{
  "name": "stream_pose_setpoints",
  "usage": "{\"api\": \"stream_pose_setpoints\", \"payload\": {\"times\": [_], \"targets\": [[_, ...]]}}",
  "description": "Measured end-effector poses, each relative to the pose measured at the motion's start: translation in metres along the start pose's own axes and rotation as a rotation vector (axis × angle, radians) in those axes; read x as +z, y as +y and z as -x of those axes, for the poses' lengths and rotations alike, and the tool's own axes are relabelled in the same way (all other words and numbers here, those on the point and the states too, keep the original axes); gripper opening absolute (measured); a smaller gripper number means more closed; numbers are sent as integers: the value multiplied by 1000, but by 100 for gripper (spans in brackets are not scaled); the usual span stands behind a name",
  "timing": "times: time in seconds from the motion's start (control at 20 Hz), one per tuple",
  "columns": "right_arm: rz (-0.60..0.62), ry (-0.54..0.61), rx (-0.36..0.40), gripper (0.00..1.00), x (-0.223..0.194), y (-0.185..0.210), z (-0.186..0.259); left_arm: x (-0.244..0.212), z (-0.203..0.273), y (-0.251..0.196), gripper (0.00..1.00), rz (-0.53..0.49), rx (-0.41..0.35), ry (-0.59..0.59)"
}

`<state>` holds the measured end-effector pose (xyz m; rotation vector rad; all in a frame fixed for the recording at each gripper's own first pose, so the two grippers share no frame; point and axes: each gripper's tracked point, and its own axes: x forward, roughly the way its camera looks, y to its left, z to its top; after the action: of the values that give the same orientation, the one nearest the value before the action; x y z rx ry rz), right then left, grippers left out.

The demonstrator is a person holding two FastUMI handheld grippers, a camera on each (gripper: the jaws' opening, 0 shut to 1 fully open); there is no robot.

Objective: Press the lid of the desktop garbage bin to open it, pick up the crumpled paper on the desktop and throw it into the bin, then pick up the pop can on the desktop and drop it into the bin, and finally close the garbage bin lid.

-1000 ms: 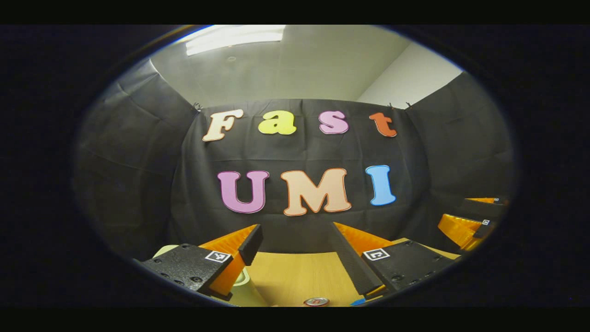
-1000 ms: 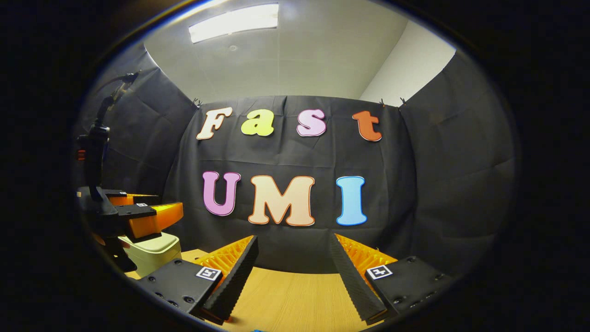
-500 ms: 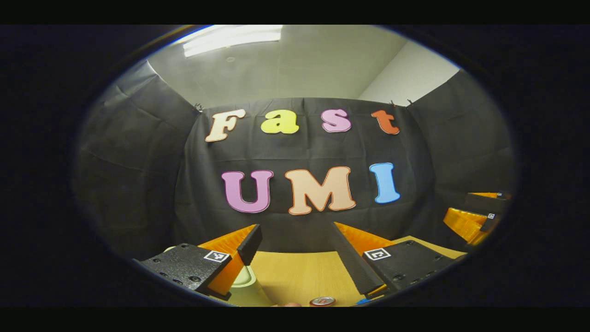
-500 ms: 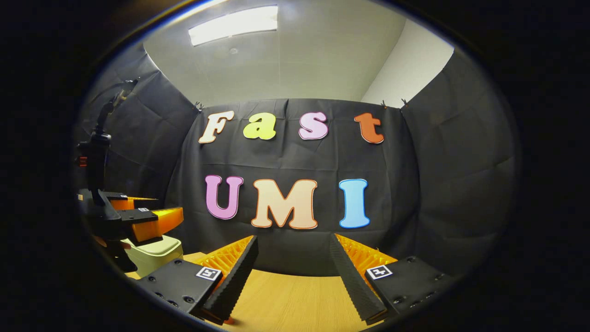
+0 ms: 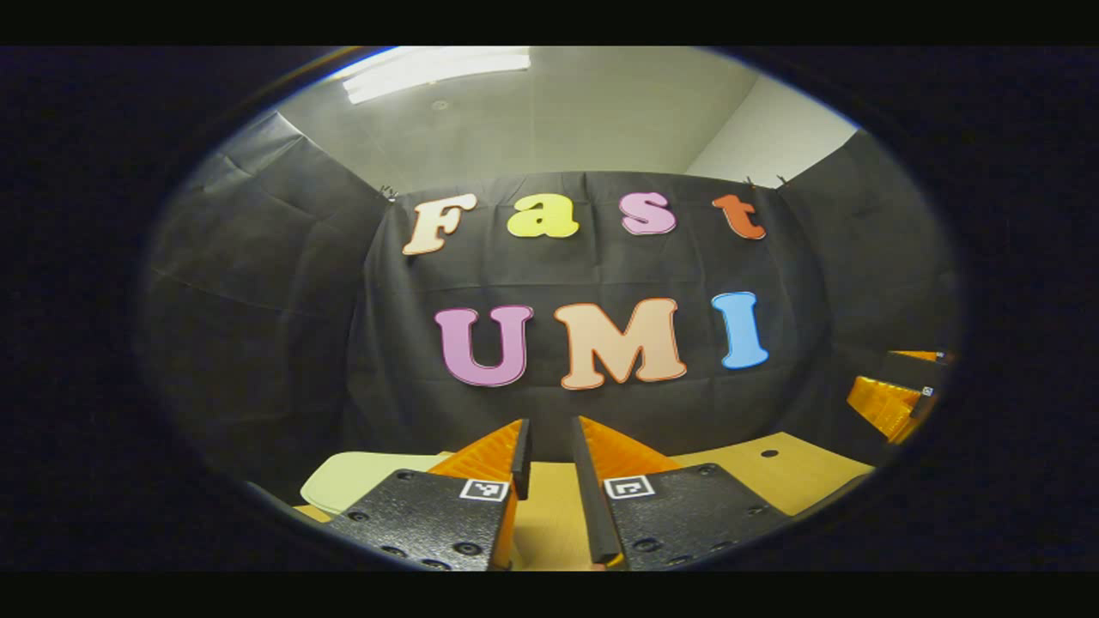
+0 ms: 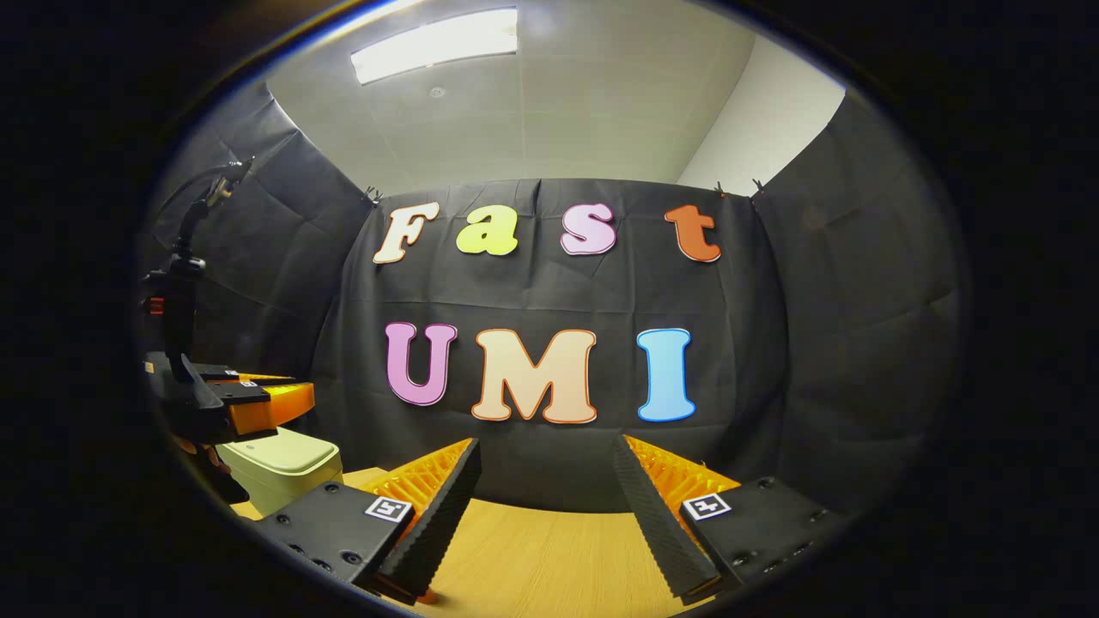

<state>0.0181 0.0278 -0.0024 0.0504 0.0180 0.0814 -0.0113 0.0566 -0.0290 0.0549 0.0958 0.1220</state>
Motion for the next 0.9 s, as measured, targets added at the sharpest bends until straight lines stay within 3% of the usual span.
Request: {"api": "stream_pose_setpoints", "payload": {"times": [0.2,0.55,0.85,0.9], "targets": [[-12,19,27,98,-6,14,-8,-16,3,45,0,4,107,35],[3,68,86,98,-25,46,-19,-67,13,103,0,0,212,155],[10,100,118,98,-35,63,-26,-128,23,120,0,46,242,313],[11,103,121,98,-36,65,-28,-123,23,120,0,38,237,286]]}}
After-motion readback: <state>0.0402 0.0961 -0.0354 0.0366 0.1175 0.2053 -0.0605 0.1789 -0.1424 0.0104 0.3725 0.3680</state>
